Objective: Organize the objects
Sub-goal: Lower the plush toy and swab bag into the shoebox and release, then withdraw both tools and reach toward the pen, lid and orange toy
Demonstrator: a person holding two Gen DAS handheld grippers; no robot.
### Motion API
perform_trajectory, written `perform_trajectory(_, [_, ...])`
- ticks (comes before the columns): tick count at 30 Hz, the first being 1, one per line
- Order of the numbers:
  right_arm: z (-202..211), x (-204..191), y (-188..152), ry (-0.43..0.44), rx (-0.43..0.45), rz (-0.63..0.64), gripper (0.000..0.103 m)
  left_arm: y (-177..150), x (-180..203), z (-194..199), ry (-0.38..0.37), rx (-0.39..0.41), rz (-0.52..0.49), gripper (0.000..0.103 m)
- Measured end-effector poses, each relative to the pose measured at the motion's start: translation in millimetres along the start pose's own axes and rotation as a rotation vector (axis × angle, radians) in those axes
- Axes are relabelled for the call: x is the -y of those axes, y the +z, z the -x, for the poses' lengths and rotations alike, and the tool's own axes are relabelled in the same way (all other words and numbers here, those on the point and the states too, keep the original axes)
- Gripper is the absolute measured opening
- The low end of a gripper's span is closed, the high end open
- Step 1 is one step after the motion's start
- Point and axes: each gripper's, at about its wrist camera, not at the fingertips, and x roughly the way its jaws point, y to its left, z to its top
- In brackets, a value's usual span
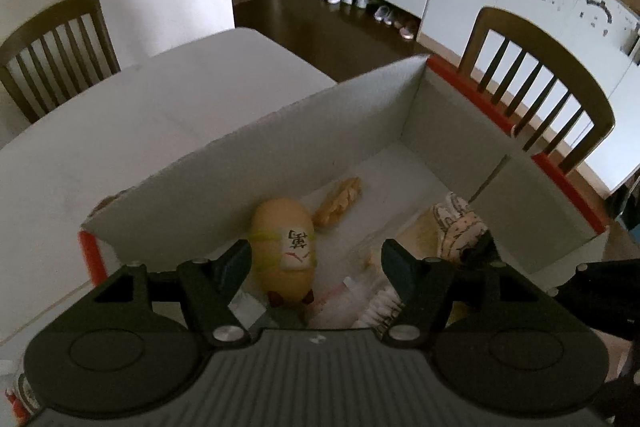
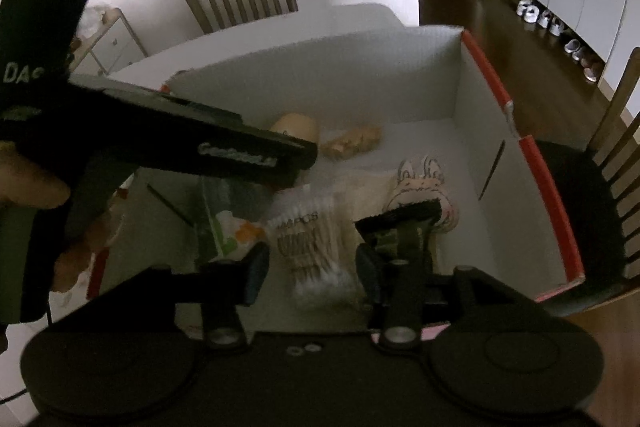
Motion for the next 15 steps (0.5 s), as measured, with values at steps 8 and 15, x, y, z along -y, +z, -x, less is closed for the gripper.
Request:
perform_trajectory(8, [29,-5,-2,-0.010,0.071,0.002,0.049,-3,4,37,-0.006,0.070,0.016,0.071])
perform_trajectory(15, [51,-17,-8,-0.015,0.115,0.027,0.052,-17,6,73,-0.010,0.124,0.022,0.071])
